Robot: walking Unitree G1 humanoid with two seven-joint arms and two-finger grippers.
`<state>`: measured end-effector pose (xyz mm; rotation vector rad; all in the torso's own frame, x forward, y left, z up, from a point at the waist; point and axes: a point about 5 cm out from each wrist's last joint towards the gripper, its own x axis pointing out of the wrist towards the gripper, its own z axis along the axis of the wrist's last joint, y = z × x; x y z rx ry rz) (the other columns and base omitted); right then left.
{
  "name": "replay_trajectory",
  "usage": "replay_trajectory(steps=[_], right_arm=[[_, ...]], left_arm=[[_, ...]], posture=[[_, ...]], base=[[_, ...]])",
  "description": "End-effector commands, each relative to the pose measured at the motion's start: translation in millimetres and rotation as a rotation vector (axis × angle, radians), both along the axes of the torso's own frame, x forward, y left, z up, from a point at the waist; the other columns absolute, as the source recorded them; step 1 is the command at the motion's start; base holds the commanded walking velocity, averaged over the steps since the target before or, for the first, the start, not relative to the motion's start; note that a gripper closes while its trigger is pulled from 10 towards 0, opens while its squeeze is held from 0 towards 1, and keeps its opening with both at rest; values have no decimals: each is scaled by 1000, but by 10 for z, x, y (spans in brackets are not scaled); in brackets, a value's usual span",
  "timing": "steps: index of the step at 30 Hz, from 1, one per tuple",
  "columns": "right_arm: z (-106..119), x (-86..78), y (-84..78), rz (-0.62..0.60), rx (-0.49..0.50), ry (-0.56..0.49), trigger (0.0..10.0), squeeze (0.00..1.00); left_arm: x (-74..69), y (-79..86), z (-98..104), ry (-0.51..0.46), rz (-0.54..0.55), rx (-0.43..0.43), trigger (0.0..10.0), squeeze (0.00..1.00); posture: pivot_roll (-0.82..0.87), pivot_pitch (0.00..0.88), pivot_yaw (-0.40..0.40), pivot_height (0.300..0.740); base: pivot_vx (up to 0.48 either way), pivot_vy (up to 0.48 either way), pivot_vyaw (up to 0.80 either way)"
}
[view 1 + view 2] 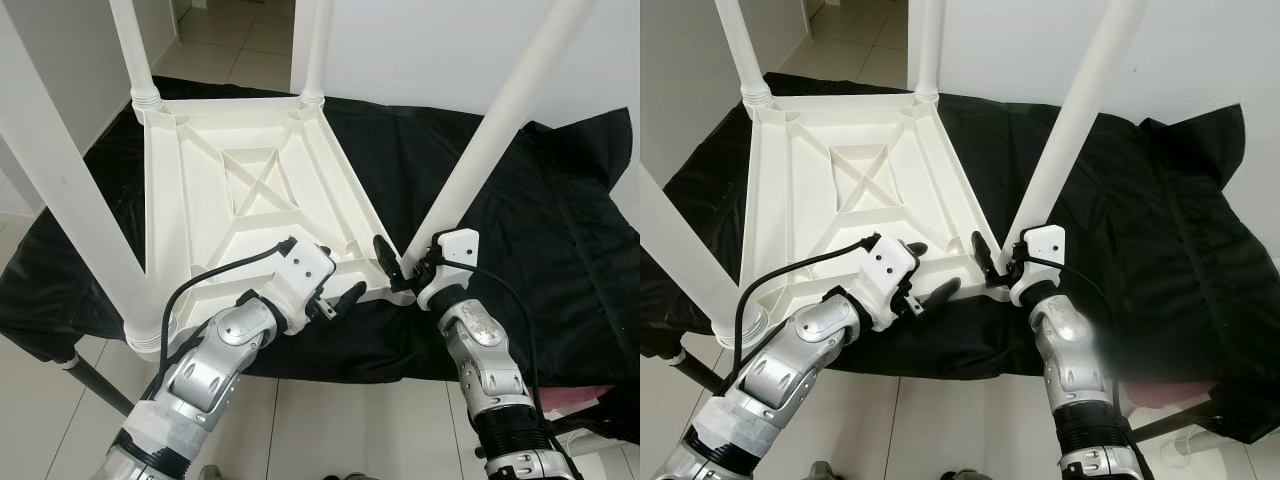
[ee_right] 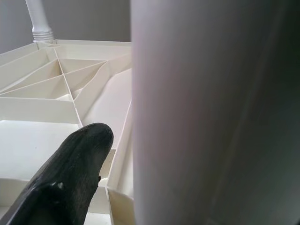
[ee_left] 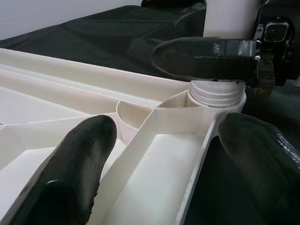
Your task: Building children table
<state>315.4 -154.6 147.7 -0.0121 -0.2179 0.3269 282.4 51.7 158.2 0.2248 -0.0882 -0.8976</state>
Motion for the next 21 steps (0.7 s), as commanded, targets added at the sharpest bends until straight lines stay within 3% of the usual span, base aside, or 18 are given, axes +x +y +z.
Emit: replay_trajectory(steps=[1, 21], right_arm=[[-5, -11, -16, -4, 6, 3, 10000, 0], [-10, -131, -64, -58, 31, -17, 10000, 0]], left_arm=[[-20, -25, -25, 18, -59, 13, 10000, 0], [6, -109, -7, 25, -139, 24, 10000, 0]], posture=[[38, 75, -69, 740], [-31, 75, 2, 740]], base=[[0, 0, 0], [0, 0, 0]])
